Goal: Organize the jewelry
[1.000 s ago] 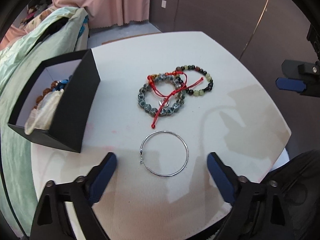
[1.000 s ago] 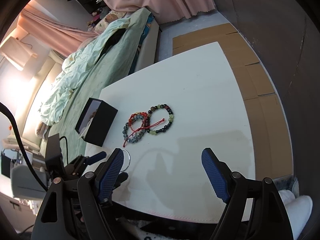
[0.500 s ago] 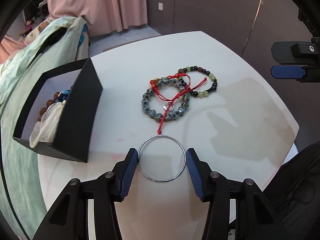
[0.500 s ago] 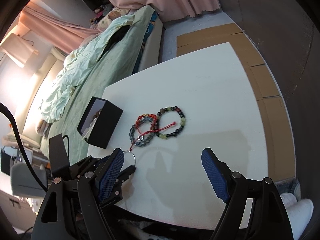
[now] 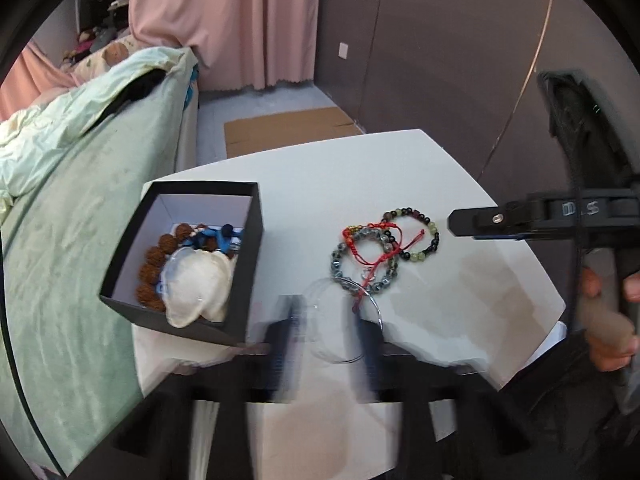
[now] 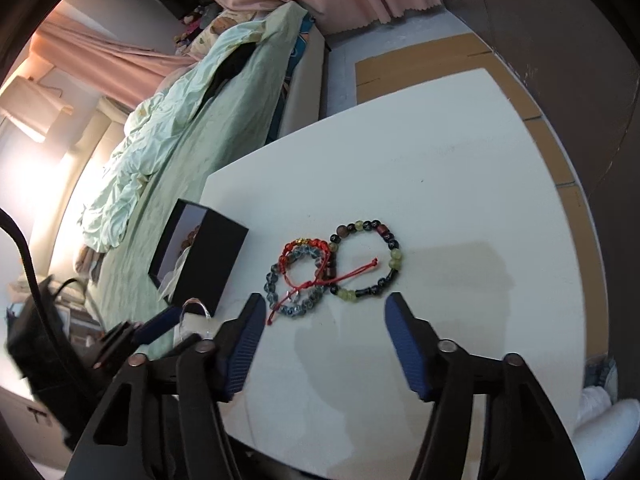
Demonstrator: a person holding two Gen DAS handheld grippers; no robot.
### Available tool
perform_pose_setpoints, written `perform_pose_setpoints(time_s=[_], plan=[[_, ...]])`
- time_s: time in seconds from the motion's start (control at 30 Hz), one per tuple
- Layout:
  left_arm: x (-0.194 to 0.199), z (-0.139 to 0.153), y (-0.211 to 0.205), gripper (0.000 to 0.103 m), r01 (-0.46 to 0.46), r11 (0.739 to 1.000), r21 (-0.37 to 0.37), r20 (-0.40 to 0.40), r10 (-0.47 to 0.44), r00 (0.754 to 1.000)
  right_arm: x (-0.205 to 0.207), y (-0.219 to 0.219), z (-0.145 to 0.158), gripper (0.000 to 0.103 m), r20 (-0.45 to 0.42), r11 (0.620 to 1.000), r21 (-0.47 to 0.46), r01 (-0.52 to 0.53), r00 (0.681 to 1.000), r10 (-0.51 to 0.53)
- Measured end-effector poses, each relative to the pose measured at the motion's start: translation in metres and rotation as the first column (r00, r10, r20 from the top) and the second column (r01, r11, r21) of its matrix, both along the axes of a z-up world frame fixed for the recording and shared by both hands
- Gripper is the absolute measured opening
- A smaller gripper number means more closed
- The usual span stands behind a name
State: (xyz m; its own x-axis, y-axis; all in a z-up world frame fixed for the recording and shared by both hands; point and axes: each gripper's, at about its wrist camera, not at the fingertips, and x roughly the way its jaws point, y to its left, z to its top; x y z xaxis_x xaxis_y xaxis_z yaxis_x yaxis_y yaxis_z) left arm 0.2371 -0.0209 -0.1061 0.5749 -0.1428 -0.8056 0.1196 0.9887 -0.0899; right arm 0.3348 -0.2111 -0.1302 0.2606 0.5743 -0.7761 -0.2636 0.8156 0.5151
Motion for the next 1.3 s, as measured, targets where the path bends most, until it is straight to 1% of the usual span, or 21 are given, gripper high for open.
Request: perform_pose_setpoints(time_s=[0.03,0.1,0.23,0.37,0.43,0.5,0.53,0.57,0.6,0.63,0.67,0.7,0.73,0.77,0.8,0.83,0.93,1.03,1.17,1.3], plan=[[0.001,0.002,0.004,0.013,-0.011,1.0,-0.01,-0.003,0.011,1.0,0.002,0.001,-0.001,0.054,-0.001,1.0,0.008,0.001,1.0,-0.001],[0.0,0.006,0.012,0.012,-0.03,0.999,-0.028,0.006,0.03,1.0,0.007,0.005,-0.006,0.053,-0.009,1.0,0.021,0.004,1.0,-0.004],[0.002,0.008,0.016,0.013,-0.026,0.999,-0.044,0.003,0.026,1.0,0.012,0.015,-0.014,0.052,-0.033,1.0,0.017,0.003,0.999,-0.002],[0.001,0.004,0.015,0.013,-0.023,0.999,-0.047,-0.009,0.023,1.0,0.017,0.022,-0.02,0.052,-0.039,1.0,0.012,-0.011,0.999,0.011],[0.001,0.0,0.016,0.013,-0.024,0.998,-0.05,-0.023,0.023,0.999,0.021,0.026,-0.027,0.052,-0.056,1.0,0.005,-0.013,0.998,0.013],[0.003,-0.003,0.018,0.014,-0.031,0.998,-0.058,-0.038,0.029,0.999,0.023,0.032,-0.03,0.051,-0.053,1.0,-0.01,-0.024,0.998,0.023],[0.004,-0.004,0.019,0.014,-0.035,0.997,-0.065,-0.043,0.032,0.999,0.025,0.034,-0.031,0.043,-0.052,0.999,-0.014,-0.03,0.998,0.03],[0.005,-0.004,0.02,0.015,-0.038,0.997,-0.073,-0.048,0.035,0.998,0.027,0.036,-0.032,0.029,-0.057,0.999,-0.017,-0.036,0.998,0.035],[0.005,-0.005,0.02,0.017,-0.04,0.996,-0.079,-0.05,0.036,0.998,0.028,0.037,-0.033,0.021,-0.063,0.999,-0.015,-0.039,0.997,0.038],[0.005,-0.005,0.02,0.024,-0.043,0.996,-0.082,-0.051,0.039,0.998,0.029,0.038,-0.034,0.005,-0.065,0.999,-0.012,-0.038,0.997,0.037],[0.006,-0.005,0.02,0.035,-0.045,0.996,-0.081,-0.051,0.041,0.998,0.03,0.037,-0.033,0.004,-0.06,0.999,-0.014,-0.032,0.998,0.032],[0.006,-0.005,0.019,0.041,-0.047,0.996,-0.081,-0.049,0.043,0.998,0.029,0.033,-0.028,0.004,-0.044,1.0,-0.009,-0.018,0.999,0.017],[0.006,-0.005,0.018,0.052,-0.045,0.995,-0.084,-0.046,0.042,0.998,0.027,0.029,-0.023,0.004,-0.032,1.0,0.009,-0.01,0.999,0.01],[0.006,-0.005,0.017,0.06,-0.043,0.995,-0.09,-0.041,0.04,0.998,0.026,0.026,-0.018,0.004,-0.022,1.0,0.028,-0.005,1.0,0.006],[0.005,-0.004,0.015,0.063,-0.039,0.994,-0.097,-0.035,0.036,0.999,0.022,0.019,-0.009,0.004,-0.003,0.998,0.057,0.002,1.0,-0.001],[0.005,-0.004,0.014,0.065,-0.034,0.994,-0.101,-0.032,0.031,0.999,0.02,0.014,-0.003,0.004,0.012,0.997,0.075,0.007,1.0,-0.008],[0.006,-0.007,0.004,0.065,-0.006,0.995,-0.096,-0.037,0.003,0.999,0.011,-0.006,0.014,0.004,0.054,0.991,0.13,0.023,0.998,-0.031],[0.005,-0.011,-0.008,0.065,0.024,0.996,-0.083,-0.039,-0.028,0.999,0.006,-0.021,0.025,0.004,0.078,0.987,0.152,0.044,0.995,-0.057],[0.009,-0.024,-0.017,0.065,0.045,0.997,-0.068,-0.063,-0.049,0.997,0.006,-0.034,0.027,0.004,0.079,0.985,0.16,0.068,0.994,-0.081],[0.014,-0.042,-0.023,0.07,0.05,0.999,-0.015,-0.087,-0.051,0.995,0.006,-0.042,0.023,0.004,0.069,0.985,0.154,0.079,0.993,-0.091]])
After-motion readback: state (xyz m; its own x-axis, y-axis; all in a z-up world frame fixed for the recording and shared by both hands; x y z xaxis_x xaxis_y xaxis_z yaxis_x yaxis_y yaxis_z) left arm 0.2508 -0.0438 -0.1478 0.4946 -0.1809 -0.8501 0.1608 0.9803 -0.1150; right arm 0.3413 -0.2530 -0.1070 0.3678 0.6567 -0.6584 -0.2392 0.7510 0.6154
